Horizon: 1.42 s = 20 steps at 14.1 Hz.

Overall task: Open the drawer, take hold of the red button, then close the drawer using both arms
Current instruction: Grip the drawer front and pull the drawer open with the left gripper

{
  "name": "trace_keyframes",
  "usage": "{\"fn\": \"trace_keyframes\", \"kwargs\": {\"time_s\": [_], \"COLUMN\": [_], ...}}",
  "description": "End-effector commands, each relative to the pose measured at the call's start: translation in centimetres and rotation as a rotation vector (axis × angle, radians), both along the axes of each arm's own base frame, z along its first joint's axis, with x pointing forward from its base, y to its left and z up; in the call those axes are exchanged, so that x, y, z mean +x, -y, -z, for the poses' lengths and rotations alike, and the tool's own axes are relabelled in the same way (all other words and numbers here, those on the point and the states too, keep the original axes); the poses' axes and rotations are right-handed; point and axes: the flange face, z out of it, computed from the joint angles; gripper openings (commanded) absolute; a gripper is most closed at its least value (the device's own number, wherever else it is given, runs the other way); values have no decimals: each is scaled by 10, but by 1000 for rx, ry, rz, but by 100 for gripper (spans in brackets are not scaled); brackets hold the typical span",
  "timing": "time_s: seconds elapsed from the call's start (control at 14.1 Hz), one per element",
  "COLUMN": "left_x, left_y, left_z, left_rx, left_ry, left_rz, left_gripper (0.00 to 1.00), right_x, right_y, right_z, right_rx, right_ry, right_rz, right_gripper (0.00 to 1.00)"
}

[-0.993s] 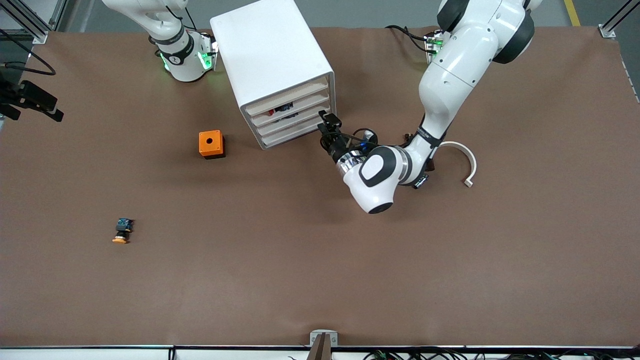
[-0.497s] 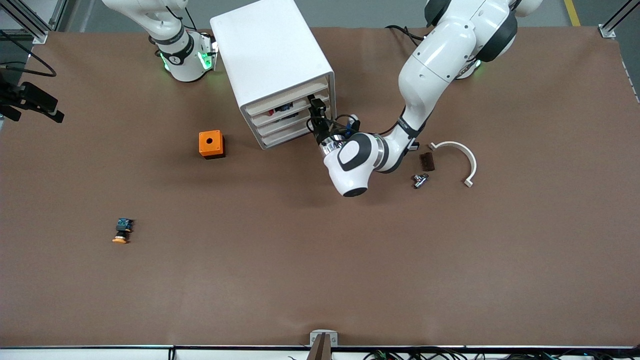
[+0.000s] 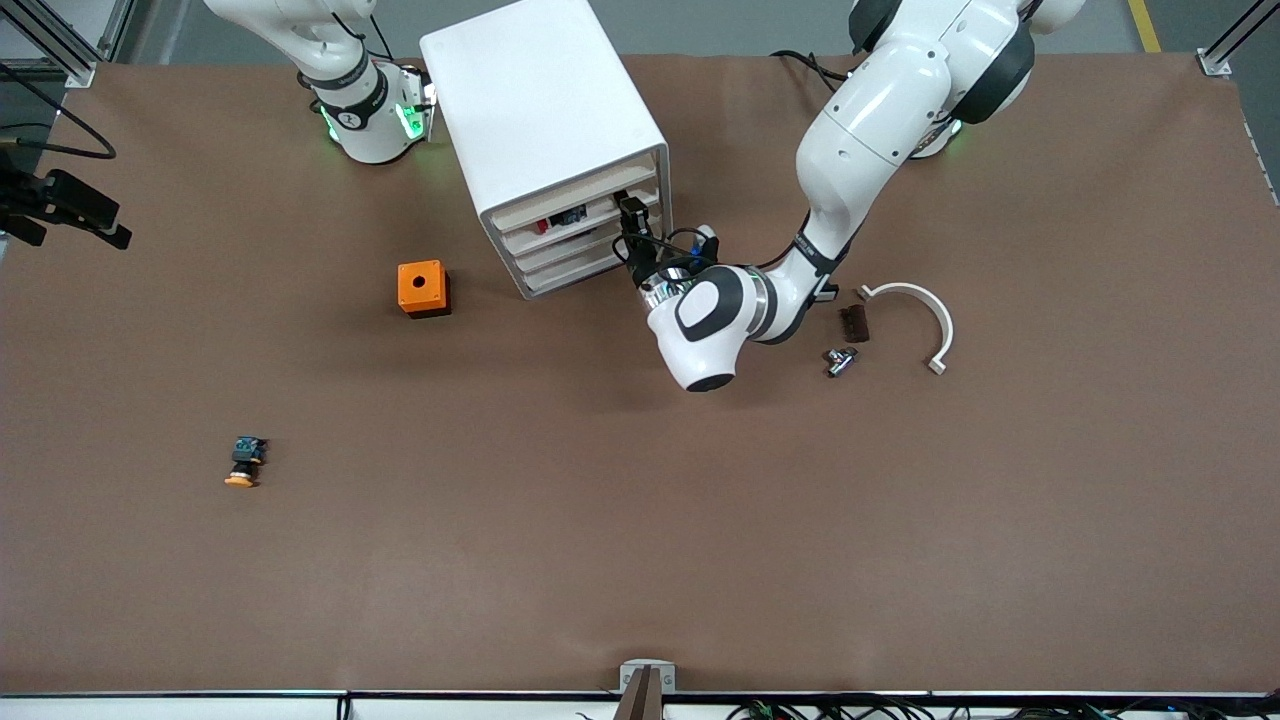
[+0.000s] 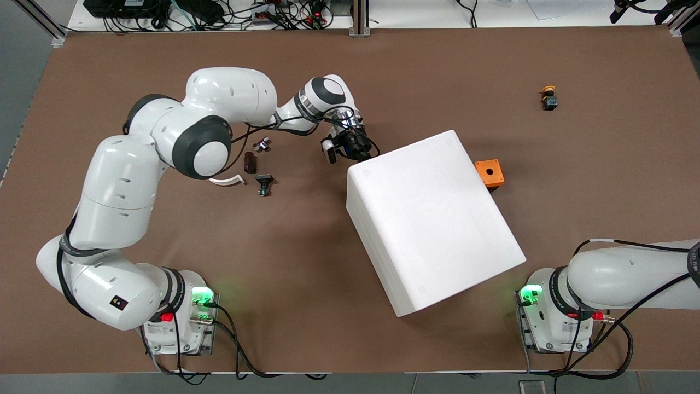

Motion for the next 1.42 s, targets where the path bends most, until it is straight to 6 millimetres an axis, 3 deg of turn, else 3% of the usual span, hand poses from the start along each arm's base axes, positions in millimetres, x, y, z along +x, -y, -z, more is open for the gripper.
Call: {"fn": "trace_keyframes", "kwargs": {"time_s": [0.0,0.21,0.43,0.57,0.71,0.85,1.06,1.14,1.21,1.35], "left_x": [13,33,60,79,102,116,127,130,130,135], "left_y": [-8,-26,-52,-71,-94,-107,-122,-125,-126,-130], "left_z": [-4,-3,-3,-3,-5,-7,-7,-7,-7,-9], "left_rx": [-1,-4,-3,-11,-14,-20,-21,-22,-21,-57], "left_ry": [-22,-22,-21,-26,-19,-12,-7,-6,-5,26], "left_rz": [-42,-84,-141,-196,-252,-290,-321,-327,-327,-335], "left_gripper": [10,10,11,13,14,16,18,20,27,57], "right_x": [3,4,16,28,47,56,56,57,56,51], "right_y": [2,3,7,7,9,12,-4,-20,-40,-66], "right_z": [0,-2,13,29,58,68,66,67,66,67], "right_rx": [-13,-25,-45,-47,-50,-49,-51,-55,-61,-58], "right_ry": [3,3,-11,-33,-80,-98,-98,-102,-105,-136], "right_rz": [13,5,8,7,6,12,44,104,142,172], "right_gripper": [100,100,100,100,100,100,100,100,100,100]}}
